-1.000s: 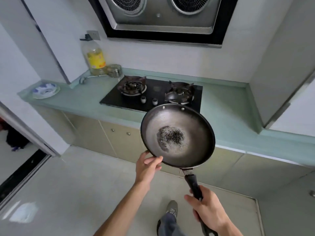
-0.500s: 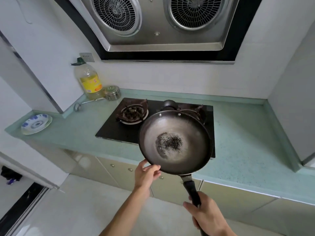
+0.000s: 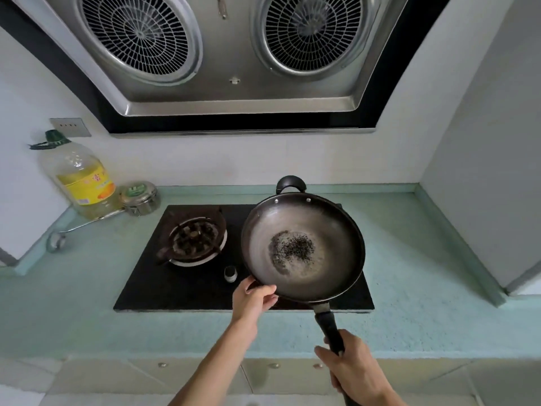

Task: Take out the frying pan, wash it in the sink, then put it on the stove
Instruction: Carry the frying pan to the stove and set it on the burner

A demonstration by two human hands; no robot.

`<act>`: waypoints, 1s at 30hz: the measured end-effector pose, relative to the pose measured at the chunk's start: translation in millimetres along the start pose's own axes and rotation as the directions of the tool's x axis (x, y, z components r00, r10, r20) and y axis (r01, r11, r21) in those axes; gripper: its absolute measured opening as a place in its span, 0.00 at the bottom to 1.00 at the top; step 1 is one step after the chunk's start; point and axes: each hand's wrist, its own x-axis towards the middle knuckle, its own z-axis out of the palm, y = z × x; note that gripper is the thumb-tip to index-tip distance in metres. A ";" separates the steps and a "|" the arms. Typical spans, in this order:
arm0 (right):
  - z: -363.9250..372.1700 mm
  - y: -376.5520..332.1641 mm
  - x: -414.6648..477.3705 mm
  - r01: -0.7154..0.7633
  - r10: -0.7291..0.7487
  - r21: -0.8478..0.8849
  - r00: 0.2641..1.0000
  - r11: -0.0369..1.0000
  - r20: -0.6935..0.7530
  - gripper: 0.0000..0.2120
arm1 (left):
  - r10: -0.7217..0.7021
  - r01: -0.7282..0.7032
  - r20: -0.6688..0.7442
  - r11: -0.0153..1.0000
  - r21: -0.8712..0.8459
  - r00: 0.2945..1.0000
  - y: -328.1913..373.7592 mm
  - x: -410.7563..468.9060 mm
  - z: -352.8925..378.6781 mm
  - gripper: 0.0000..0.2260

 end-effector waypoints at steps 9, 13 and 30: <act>2.0 -46.3 73.8 -0.052 0.046 -0.027 0.981 0.998 -0.189 0.09 | -0.122 0.100 0.203 0.988 0.114 0.972 43.9 103.1 44.1 0.15; 5.1 -54.2 93.9 -0.111 0.102 -0.032 0.973 0.993 -0.208 0.09 | -0.179 0.147 0.213 0.976 0.159 0.961 46.0 130.1 49.2 0.14; 26.6 -73.1 118.2 -0.274 0.223 -0.095 0.905 0.957 -0.361 0.19 | -0.288 0.149 0.345 0.915 0.375 0.893 62.3 178.5 47.8 0.21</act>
